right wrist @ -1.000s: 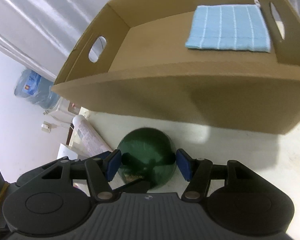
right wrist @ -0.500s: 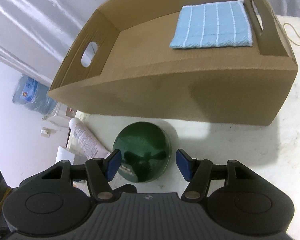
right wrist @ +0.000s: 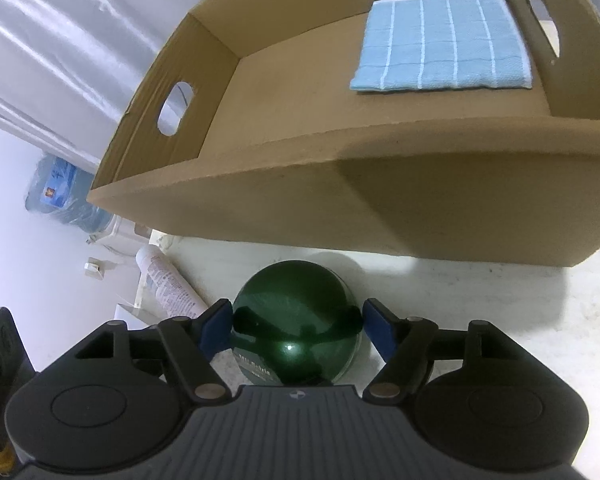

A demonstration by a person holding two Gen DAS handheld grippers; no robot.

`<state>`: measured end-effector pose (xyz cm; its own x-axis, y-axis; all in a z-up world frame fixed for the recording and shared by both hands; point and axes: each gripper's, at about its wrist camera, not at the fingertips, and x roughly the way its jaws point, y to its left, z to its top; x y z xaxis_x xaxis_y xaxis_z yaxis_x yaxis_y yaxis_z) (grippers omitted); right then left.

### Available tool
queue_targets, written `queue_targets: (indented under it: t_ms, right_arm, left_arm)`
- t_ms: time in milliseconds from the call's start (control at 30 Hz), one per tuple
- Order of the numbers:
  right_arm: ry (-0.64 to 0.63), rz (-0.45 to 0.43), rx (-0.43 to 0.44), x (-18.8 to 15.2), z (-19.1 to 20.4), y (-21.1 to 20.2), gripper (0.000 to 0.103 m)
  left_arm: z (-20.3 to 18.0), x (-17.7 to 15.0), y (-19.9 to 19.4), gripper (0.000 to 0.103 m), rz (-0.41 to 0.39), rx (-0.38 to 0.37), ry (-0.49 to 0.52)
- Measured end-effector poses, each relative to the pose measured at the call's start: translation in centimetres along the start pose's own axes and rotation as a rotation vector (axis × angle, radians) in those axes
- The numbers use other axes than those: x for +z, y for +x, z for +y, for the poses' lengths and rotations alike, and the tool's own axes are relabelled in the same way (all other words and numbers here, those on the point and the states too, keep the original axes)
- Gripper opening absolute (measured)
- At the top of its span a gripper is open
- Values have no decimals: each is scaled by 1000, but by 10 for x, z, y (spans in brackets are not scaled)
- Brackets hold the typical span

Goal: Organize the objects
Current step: 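Lift the green ball with the right tool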

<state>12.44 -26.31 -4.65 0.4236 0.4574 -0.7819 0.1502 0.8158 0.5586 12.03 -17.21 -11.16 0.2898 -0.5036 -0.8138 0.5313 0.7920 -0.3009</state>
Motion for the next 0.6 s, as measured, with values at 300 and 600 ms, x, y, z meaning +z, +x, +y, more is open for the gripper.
queue_targets:
  t_ms: [300, 600]
  right_arm:
    - [13, 15, 19, 0, -5, 1, 75]
    - [38, 36, 38, -8, -10, -2, 76]
  left_arm:
    - [0, -1, -1, 80, -5, -8, -26]
    - [-2, -3, -2, 80, -2, -8, -32]
